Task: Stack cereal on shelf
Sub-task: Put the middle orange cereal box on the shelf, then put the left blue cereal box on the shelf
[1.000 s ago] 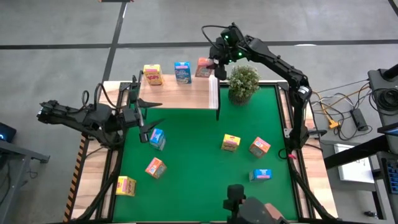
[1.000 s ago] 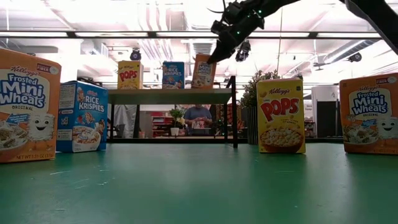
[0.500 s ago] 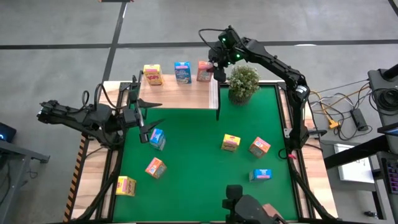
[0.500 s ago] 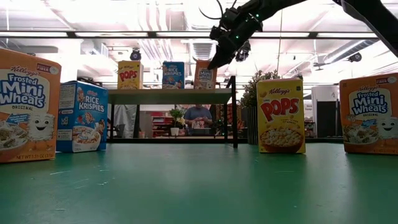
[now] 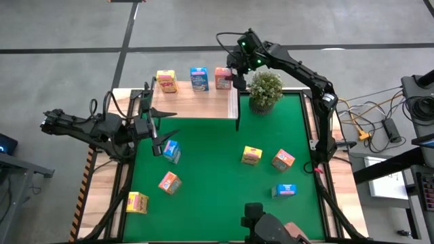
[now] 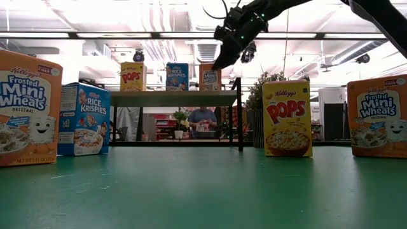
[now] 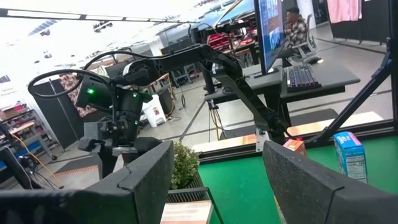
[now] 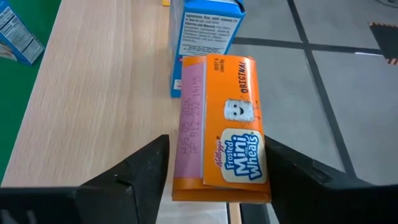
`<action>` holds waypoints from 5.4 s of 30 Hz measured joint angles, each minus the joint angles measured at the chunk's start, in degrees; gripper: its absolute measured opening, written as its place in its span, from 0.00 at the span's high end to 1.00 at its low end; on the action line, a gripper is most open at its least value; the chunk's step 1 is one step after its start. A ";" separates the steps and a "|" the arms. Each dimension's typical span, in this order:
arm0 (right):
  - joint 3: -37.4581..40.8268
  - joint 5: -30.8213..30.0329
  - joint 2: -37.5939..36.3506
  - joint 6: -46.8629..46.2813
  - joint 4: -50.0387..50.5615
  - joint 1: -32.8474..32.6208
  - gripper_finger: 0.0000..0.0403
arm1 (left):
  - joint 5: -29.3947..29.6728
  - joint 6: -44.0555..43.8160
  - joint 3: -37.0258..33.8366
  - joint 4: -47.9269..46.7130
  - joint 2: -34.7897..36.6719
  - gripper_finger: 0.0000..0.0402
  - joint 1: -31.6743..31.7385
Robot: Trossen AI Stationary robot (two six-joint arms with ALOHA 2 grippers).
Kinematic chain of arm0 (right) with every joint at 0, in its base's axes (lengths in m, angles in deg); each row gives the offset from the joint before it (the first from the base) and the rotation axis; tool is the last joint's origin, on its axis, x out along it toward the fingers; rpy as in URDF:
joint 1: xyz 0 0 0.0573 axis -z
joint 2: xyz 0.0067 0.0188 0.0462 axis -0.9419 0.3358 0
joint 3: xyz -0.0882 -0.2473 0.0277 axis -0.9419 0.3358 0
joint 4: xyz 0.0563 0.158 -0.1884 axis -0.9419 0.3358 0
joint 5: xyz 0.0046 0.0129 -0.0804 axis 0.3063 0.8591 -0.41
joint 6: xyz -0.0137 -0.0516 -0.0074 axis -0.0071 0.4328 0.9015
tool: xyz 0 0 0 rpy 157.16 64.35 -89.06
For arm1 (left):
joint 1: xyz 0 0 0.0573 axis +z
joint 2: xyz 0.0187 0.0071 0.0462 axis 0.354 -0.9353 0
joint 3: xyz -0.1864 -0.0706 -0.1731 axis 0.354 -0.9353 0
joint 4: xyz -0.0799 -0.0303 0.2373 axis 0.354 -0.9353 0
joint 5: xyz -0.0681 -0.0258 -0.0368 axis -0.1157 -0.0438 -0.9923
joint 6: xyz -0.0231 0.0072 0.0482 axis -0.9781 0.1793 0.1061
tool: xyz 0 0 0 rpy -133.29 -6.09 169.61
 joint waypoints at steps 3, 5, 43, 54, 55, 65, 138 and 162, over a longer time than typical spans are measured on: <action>0.02 0.00 0.00 0.06 0.01 -0.10 0.41 | 0.00 0.03 0.00 0.00 -0.01 0.42 0.00; 0.02 -0.01 0.00 0.29 0.00 -0.08 0.39 | -0.02 0.05 0.00 0.00 -0.01 0.42 0.00; -15.40 0.02 -1.27 -14.10 8.87 -9.79 0.41 | 7.48 -14.29 -0.04 -10.61 -0.38 0.42 -0.02; -14.74 -0.61 -2.91 -22.12 22.59 -19.91 0.44 | 8.26 -41.37 1.49 -29.81 -4.25 0.42 0.20; -14.49 -1.79 -2.88 -21.84 22.62 -20.71 0.44 | 8.28 -42.74 1.96 -31.75 -4.82 0.42 0.20; -4.24 -10.71 -2.67 -15.76 4.52 -23.21 0.46 | 8.31 -38.09 3.49 -33.21 -8.31 0.42 0.22; 26.01 -25.51 -14.05 -8.68 -37.71 -28.79 0.97 | -11.52 -93.40 1.13 -58.10 -23.70 0.37 2.27; 26.01 -25.59 -14.70 -9.74 -36.09 -29.11 0.97 | -12.28 -86.59 4.42 -57.11 -23.64 0.58 2.16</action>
